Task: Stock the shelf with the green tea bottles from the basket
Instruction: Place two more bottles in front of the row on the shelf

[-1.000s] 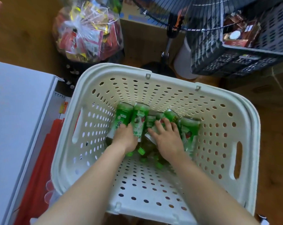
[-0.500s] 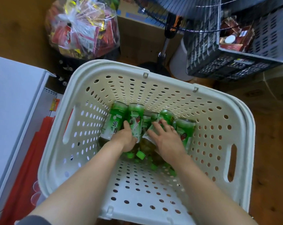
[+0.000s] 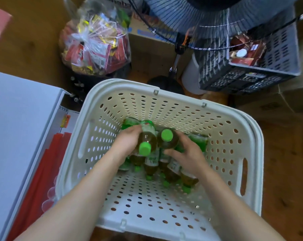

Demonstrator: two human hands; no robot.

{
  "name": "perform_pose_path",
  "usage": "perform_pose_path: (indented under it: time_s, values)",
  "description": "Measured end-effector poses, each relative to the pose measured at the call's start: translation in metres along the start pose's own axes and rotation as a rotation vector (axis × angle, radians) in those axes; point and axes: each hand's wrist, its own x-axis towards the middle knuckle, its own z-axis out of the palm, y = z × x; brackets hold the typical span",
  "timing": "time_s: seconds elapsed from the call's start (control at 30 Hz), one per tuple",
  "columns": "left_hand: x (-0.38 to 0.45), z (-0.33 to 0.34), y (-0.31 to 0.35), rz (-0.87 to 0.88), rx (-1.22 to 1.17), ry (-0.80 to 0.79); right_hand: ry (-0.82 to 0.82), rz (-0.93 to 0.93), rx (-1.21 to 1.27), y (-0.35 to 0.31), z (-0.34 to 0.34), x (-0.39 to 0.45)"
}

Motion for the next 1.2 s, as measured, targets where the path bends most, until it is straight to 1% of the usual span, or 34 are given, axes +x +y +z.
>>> perform_pose_path:
  time_s: [0.07, 0.13, 0.2, 0.3, 0.33, 0.4, 0.5, 0.6, 0.7, 0.83, 0.97, 1.1, 1.2]
  values:
    - [0.008, 0.001, 0.010, -0.021, -0.018, 0.004, -0.009, 0.035, 0.105, 0.000, 0.006, 0.001]
    - [0.016, 0.000, 0.018, -0.027, 0.003, -0.028, 0.003, 0.019, 0.153, -0.003, 0.013, 0.002]
    - [0.023, -0.004, 0.018, -0.028, -0.035, -0.039, 0.034, -0.008, 0.144, -0.009, 0.016, 0.001]
    - [0.026, -0.014, 0.007, 0.008, -0.195, -0.133, 0.042, -0.015, 0.134, -0.012, 0.018, 0.007]
    - [0.025, -0.016, 0.002, 0.027, -0.193, -0.155, 0.046, -0.016, 0.130, -0.011, 0.019, 0.008]
    - [0.026, -0.014, -0.003, 0.051, -0.101, -0.153, 0.041, -0.014, 0.097, -0.009, 0.022, 0.011]
    - [0.031, -0.008, -0.006, 0.218, 0.160, -0.063, 0.048, -0.032, 0.035, -0.006, 0.027, 0.014]
    - [0.032, -0.002, -0.006, 0.329, 0.203, 0.012, 0.052, -0.033, 0.055, -0.005, 0.027, 0.015]
    - [0.027, -0.002, -0.004, 0.347, 0.230, 0.014, 0.053, -0.029, 0.078, -0.005, 0.024, 0.014]
    - [0.013, -0.015, -0.003, 0.323, 0.089, -0.073, 0.042, -0.067, 0.093, -0.013, 0.018, 0.008]
    - [-0.019, -0.030, 0.003, 0.348, 0.039, -0.153, 0.033, -0.058, 0.127, -0.030, 0.007, -0.006]
    - [-0.055, -0.036, 0.006, 0.353, -0.021, -0.152, 0.102, -0.088, 0.229, -0.052, -0.005, -0.028]
    - [-0.076, -0.033, 0.008, 0.371, -0.135, -0.130, 0.145, -0.113, 0.258, -0.072, -0.016, -0.043]
